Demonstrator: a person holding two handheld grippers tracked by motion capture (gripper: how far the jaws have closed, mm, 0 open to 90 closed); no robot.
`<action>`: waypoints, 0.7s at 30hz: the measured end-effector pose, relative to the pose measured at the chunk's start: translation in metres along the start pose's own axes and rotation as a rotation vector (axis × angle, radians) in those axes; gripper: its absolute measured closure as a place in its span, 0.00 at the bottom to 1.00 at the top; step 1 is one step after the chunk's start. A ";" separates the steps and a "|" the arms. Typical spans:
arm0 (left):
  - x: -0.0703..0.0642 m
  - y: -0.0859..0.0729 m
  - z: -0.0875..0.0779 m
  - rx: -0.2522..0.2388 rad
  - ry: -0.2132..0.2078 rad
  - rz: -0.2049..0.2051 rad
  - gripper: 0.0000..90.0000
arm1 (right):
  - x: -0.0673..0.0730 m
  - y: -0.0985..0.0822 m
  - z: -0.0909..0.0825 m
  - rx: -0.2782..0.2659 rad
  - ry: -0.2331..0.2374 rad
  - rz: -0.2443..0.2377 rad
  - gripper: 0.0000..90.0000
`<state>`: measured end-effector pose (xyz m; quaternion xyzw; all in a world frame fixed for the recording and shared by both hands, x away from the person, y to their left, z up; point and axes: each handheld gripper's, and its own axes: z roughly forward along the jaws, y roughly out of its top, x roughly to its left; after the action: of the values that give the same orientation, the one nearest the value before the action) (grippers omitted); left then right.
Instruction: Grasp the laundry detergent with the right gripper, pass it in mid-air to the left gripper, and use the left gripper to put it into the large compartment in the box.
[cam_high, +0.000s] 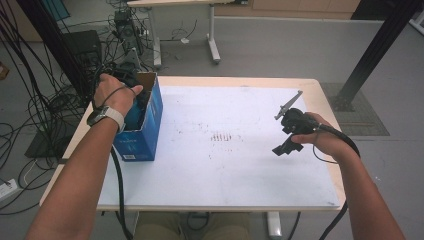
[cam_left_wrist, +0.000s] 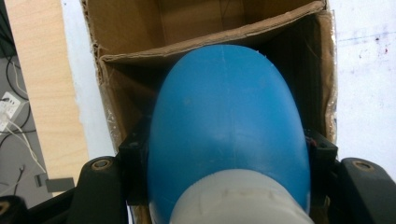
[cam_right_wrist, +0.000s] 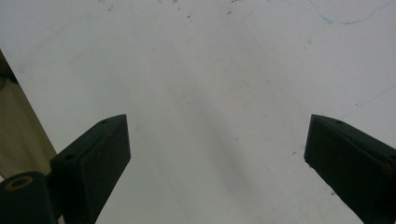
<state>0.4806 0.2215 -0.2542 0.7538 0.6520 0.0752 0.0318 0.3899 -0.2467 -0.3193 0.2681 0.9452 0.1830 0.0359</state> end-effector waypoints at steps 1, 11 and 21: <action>0.000 0.000 0.001 0.002 -0.001 0.001 0.42 | 0.000 0.000 0.000 0.000 0.000 -0.002 0.08; -0.001 -0.001 0.014 0.016 -0.003 0.014 0.42 | 0.000 0.001 0.003 0.006 0.004 -0.002 0.08; 0.000 -0.003 0.023 0.020 -0.014 0.018 0.42 | 0.001 0.000 0.004 0.009 0.005 0.001 0.08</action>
<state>0.4813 0.2230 -0.2778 0.7603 0.6458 0.0638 0.0282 0.3896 -0.2445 -0.3225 0.2682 0.9460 0.1792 0.0322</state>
